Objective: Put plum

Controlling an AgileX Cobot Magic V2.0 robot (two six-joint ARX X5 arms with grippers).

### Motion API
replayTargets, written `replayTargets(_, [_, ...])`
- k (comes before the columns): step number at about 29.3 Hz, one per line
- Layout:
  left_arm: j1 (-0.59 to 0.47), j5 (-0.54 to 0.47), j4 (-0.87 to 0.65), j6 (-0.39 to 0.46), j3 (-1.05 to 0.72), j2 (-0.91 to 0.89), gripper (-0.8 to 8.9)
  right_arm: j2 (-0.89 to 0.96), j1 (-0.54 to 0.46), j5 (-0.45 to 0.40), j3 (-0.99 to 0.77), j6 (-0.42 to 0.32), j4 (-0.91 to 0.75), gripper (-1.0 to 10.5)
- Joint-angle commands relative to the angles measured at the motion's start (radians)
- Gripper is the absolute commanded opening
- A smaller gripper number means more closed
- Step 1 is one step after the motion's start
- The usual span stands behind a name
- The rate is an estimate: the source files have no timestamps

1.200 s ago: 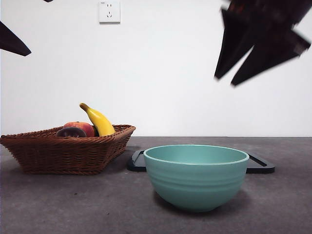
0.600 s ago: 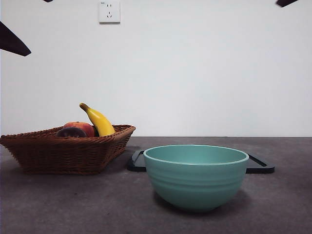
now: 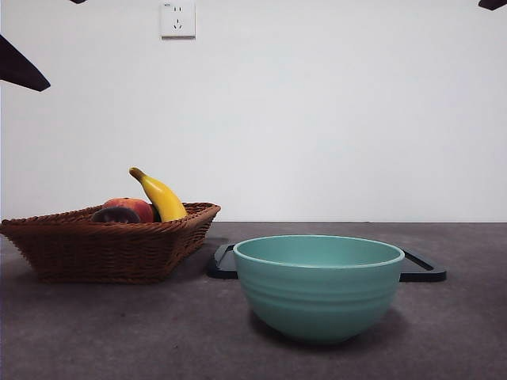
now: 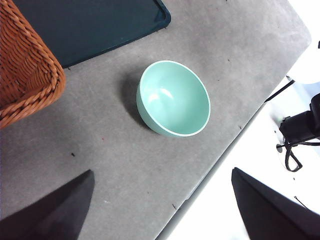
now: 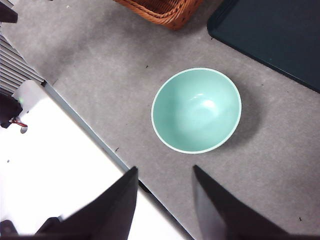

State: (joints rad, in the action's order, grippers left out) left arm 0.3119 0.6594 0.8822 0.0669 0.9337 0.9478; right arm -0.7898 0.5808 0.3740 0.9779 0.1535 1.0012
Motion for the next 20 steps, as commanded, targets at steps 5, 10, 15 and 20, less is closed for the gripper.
replayTargets(5, [0.003, 0.006, -0.006, 0.019, 0.008, 0.006, 4.36, -0.006, 0.006, 0.004, 0.015, -0.008, -0.005, 1.7])
replayTargets(10, [0.003, 0.006, -0.005, 0.019, 0.008, 0.006, 4.18, -0.006, 0.006, 0.004, 0.015, -0.008, -0.005, 1.7])
replayTargets(15, [0.003, 0.006, 0.01, 0.02, 0.008, 0.006, 0.48, -0.006, 0.006, 0.003, 0.015, -0.01, 0.0, 0.1])
replayTargets(20, [0.003, 0.006, 0.016, 0.023, 0.008, 0.006, 0.14, -0.006, 0.006, -0.006, 0.015, -0.012, -0.007, 0.1])
